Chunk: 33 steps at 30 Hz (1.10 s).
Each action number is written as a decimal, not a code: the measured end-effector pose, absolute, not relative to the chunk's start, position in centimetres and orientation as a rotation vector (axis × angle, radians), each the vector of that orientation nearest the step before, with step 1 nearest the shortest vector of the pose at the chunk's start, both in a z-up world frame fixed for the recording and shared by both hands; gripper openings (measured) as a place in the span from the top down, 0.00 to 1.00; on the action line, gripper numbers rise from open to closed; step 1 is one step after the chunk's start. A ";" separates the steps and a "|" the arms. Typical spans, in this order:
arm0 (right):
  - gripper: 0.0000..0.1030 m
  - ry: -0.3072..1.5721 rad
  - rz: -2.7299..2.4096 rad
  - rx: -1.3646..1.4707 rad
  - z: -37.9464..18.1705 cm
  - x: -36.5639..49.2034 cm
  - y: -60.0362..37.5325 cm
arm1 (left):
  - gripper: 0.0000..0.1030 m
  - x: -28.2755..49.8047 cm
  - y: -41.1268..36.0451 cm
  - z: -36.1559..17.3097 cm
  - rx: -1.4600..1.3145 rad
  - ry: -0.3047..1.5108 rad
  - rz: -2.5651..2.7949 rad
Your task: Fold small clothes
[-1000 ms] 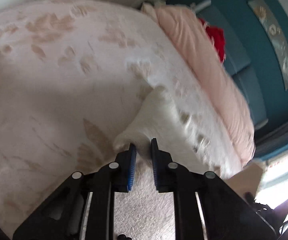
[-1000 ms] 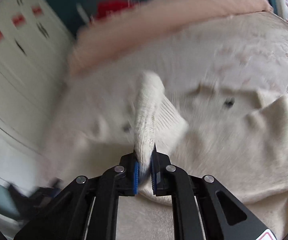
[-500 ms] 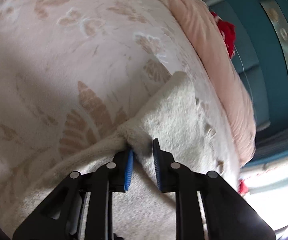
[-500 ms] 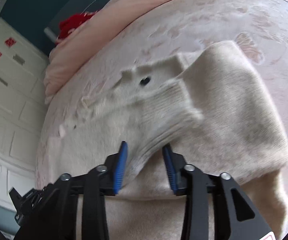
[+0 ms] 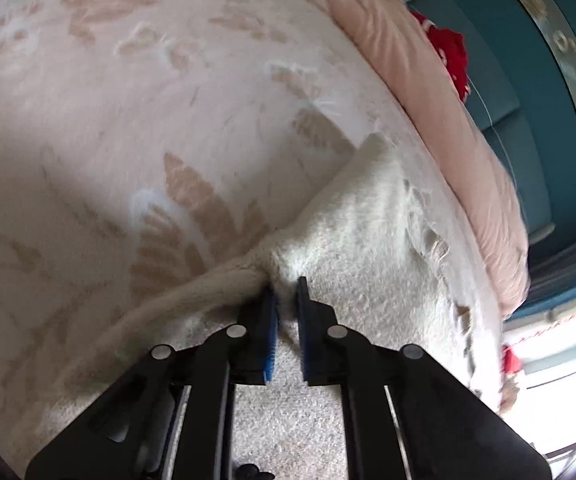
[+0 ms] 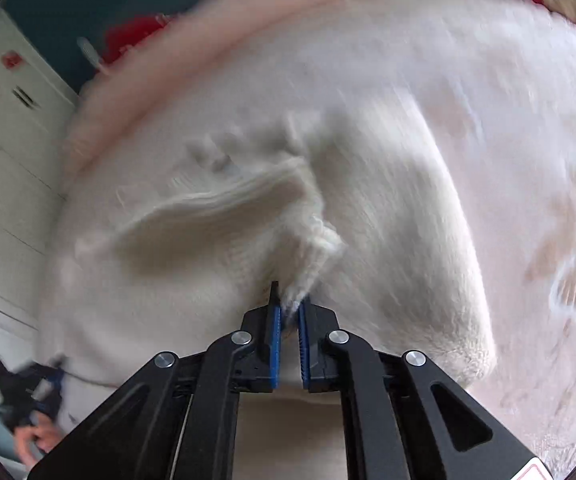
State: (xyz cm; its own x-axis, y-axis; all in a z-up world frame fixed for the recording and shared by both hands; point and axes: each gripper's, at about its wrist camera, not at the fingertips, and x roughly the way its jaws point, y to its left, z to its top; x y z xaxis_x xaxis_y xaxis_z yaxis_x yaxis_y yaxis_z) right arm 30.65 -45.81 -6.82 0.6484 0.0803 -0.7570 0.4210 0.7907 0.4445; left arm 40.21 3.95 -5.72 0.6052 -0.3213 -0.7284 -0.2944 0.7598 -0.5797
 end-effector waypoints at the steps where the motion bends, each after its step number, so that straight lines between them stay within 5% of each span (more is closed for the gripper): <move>1: 0.94 0.808 -0.184 0.665 -5.4 30.3 -45.7 | 0.92 40.2 3.7 -5.6 -0.717 0.943 -0.015; 15: 0.94 0.872 -0.199 0.614 -8.4 28.2 -46.1 | 0.89 39.9 1.7 -6.0 -0.473 0.889 -0.039; 22: 0.51 0.881 -0.207 0.585 -4.9 30.7 -47.7 | 0.89 39.1 2.9 -6.9 -0.565 0.824 -0.088; 26: 0.50 0.959 -0.234 0.530 -6.5 34.3 -47.5 | 0.89 38.8 3.3 -7.2 -0.593 0.798 -0.110; 28: 0.56 0.950 -0.229 0.498 -6.6 35.0 -46.9 | 0.89 38.8 3.2 -7.2 -0.593 0.789 -0.114; 29: 0.84 0.952 -0.225 0.457 -6.1 35.7 -46.2 | 0.89 38.8 3.2 -7.3 -0.593 0.785 -0.116; 30: 0.92 0.938 -0.219 0.431 -5.7 35.9 -45.9 | 0.89 38.8 3.2 -7.4 -0.594 0.781 -0.118; 33: 0.94 0.705 -0.183 0.396 -0.4 34.8 -44.9 | 0.89 38.8 3.2 -7.5 -0.597 0.773 -0.124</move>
